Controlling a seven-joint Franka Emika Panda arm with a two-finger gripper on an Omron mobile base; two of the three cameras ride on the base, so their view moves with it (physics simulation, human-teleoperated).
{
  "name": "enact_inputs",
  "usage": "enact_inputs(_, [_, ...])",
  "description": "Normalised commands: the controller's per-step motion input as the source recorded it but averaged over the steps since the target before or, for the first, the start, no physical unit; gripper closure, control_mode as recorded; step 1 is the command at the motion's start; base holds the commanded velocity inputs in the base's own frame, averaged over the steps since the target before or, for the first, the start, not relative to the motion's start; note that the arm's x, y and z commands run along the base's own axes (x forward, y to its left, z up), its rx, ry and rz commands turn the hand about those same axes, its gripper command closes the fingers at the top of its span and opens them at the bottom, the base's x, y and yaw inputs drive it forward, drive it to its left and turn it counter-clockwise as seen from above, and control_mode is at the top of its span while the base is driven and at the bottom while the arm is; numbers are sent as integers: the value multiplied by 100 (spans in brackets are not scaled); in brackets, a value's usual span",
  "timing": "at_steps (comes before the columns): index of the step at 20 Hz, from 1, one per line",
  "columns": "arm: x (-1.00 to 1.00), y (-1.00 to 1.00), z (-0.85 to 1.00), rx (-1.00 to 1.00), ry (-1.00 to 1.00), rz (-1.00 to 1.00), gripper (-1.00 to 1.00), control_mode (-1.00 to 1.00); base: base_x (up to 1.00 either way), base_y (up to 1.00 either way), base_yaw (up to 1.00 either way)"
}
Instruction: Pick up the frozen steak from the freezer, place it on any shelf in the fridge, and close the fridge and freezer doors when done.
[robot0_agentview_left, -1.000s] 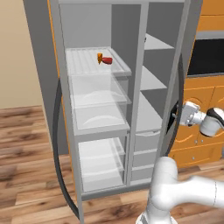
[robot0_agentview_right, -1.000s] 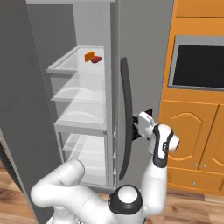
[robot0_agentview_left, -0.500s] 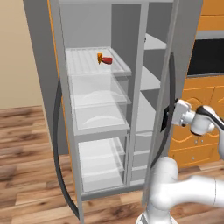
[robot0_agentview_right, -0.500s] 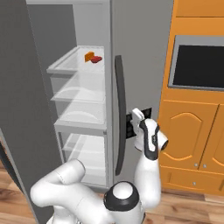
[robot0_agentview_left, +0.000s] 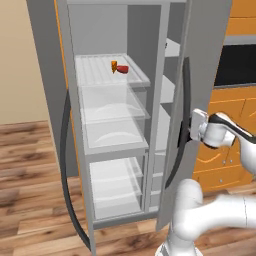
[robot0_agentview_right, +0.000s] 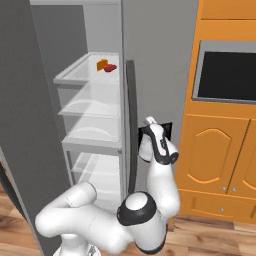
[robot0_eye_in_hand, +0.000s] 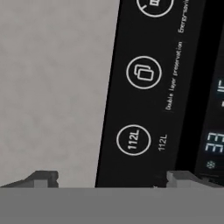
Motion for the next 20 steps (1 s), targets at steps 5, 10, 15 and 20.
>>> enact_inputs(5, [35, 2, 0, 0, 7, -17, -100, -100, 0, 0, 0])
enact_inputs(10, [36, 1, 0, 0, 4, -17, -100, -100, 0, 0, 0])
enact_inputs(15, [31, 0, 0, 0, 6, -16, -100, -100, 0, 0, 0])
enact_inputs(20, [32, 0, 0, 0, 6, -15, -100, -100, 0, 0, 0])
